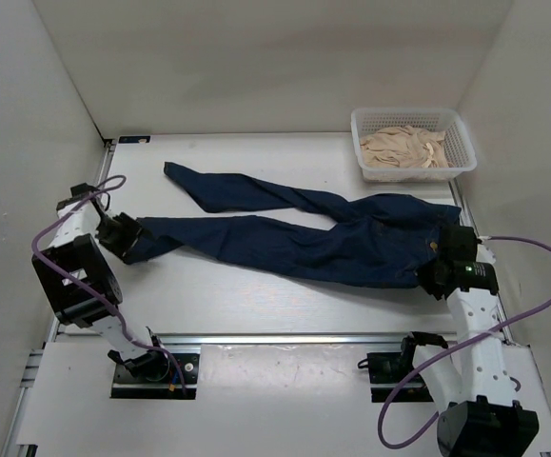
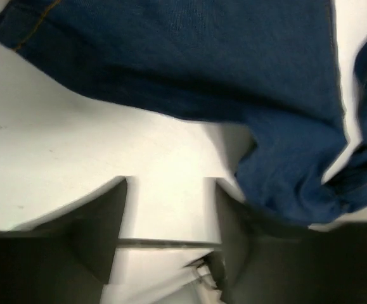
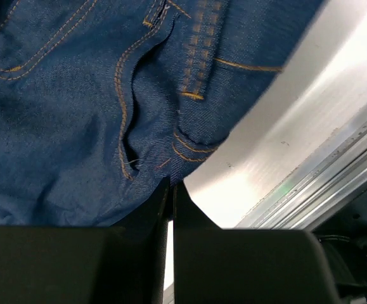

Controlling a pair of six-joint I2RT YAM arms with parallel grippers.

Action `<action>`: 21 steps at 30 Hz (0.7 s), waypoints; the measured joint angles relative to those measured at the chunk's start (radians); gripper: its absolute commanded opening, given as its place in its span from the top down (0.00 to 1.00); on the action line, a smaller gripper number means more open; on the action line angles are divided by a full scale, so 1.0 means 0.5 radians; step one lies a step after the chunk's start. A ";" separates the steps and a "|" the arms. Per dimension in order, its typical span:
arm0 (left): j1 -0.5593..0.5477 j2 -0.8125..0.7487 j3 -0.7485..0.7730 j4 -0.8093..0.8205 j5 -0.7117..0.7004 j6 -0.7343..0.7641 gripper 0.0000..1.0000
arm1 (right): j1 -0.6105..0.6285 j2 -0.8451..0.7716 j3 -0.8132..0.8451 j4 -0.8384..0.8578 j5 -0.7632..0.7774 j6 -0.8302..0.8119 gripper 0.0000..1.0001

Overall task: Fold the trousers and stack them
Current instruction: Flatten the trousers out

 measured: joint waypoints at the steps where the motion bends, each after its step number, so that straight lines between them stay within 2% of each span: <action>1: -0.002 0.005 -0.028 0.001 0.001 0.009 0.18 | 0.000 -0.018 -0.004 -0.017 0.005 0.005 1.00; 3: 0.017 0.010 -0.074 0.027 0.002 0.021 0.00 | 0.000 -0.053 0.007 -0.025 0.036 0.005 1.00; 15: 0.062 0.015 -0.228 0.217 -0.005 -0.090 0.00 | 0.000 -0.041 0.163 -0.059 0.114 -0.050 1.00; 18: 0.063 0.085 -0.200 0.252 -0.009 -0.130 0.11 | 0.000 -0.022 0.163 -0.059 0.112 -0.053 1.00; 20: 0.063 0.155 -0.195 0.282 -0.029 -0.161 0.35 | 0.000 -0.022 0.163 -0.058 0.112 -0.057 1.00; 21: 0.063 0.188 -0.195 0.285 -0.047 -0.168 0.51 | 0.000 -0.022 0.163 -0.058 0.111 -0.058 1.00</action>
